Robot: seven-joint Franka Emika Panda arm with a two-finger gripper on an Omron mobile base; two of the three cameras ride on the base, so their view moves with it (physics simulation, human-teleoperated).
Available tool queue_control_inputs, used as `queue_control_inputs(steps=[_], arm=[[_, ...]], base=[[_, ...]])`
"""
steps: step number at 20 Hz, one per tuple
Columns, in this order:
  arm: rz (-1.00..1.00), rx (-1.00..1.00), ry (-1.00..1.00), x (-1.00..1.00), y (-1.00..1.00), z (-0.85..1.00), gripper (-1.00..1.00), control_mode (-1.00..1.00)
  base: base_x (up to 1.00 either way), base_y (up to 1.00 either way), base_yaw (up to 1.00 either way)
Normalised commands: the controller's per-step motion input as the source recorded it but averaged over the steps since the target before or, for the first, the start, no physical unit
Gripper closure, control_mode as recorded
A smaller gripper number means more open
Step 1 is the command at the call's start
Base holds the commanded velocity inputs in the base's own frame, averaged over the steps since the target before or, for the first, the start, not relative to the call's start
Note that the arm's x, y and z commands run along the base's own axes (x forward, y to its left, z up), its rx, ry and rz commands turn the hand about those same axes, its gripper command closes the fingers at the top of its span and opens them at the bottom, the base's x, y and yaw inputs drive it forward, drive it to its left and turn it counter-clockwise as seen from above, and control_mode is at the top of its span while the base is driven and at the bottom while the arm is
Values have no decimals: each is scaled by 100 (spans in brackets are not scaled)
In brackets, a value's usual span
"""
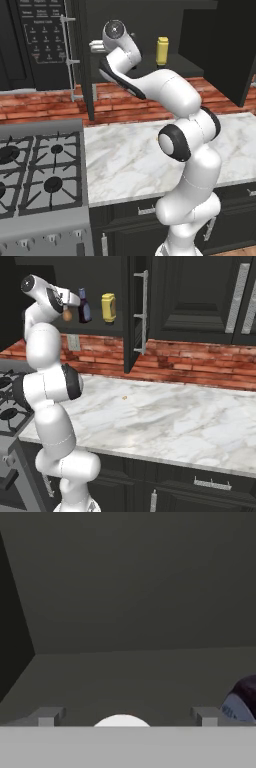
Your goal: There are various items on the counter. Only move the condiments/shakers into the cabinet.
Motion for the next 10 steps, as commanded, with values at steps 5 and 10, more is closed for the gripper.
queue_control_inputs(steps=[5,10], arm=[[0,-5,-12,20,0,-21,-100,-100],[0,-1,-5,4,0,-6,-100,-100]], base=[[0,0,0],[0,0,0]])
